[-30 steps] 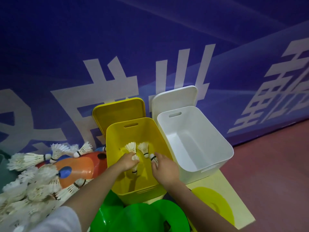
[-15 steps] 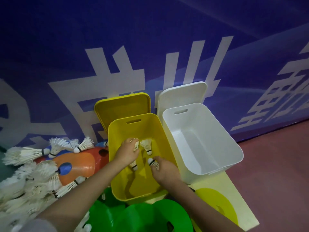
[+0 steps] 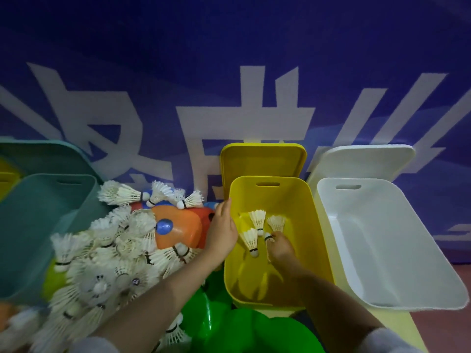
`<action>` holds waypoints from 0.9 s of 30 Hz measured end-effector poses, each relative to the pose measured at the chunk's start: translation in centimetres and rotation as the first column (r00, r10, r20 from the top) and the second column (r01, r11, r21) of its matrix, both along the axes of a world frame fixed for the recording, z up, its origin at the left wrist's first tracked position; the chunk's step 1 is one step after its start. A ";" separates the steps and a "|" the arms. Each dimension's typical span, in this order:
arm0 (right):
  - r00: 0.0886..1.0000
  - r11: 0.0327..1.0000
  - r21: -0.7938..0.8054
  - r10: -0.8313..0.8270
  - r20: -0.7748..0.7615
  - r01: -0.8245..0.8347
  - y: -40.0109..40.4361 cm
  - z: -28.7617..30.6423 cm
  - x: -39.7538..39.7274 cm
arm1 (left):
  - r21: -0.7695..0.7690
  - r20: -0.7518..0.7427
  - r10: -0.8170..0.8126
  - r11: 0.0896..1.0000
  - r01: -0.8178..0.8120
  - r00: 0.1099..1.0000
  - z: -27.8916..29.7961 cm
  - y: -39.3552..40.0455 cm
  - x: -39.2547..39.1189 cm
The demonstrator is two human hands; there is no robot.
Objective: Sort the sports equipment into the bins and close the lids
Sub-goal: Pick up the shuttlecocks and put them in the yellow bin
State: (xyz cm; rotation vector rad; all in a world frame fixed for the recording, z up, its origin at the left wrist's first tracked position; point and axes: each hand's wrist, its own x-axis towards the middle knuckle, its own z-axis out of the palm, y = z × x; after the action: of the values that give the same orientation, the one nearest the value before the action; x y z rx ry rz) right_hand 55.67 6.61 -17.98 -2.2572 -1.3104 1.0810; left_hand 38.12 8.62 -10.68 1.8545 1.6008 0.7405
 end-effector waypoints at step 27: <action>0.937 0.842 0.531 0.255 -0.239 -0.094 -4.6 13.0 -14.6 | -0.030 -0.064 -0.129 0.991 0.128 0.989 4.9 -6.5 -20.6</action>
State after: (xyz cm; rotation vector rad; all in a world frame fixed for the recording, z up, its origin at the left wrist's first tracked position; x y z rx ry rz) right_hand 41.07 2.04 -4.93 -1.5383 -1.4800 0.9409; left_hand 17.48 2.14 -5.75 1.9615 1.5071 0.6054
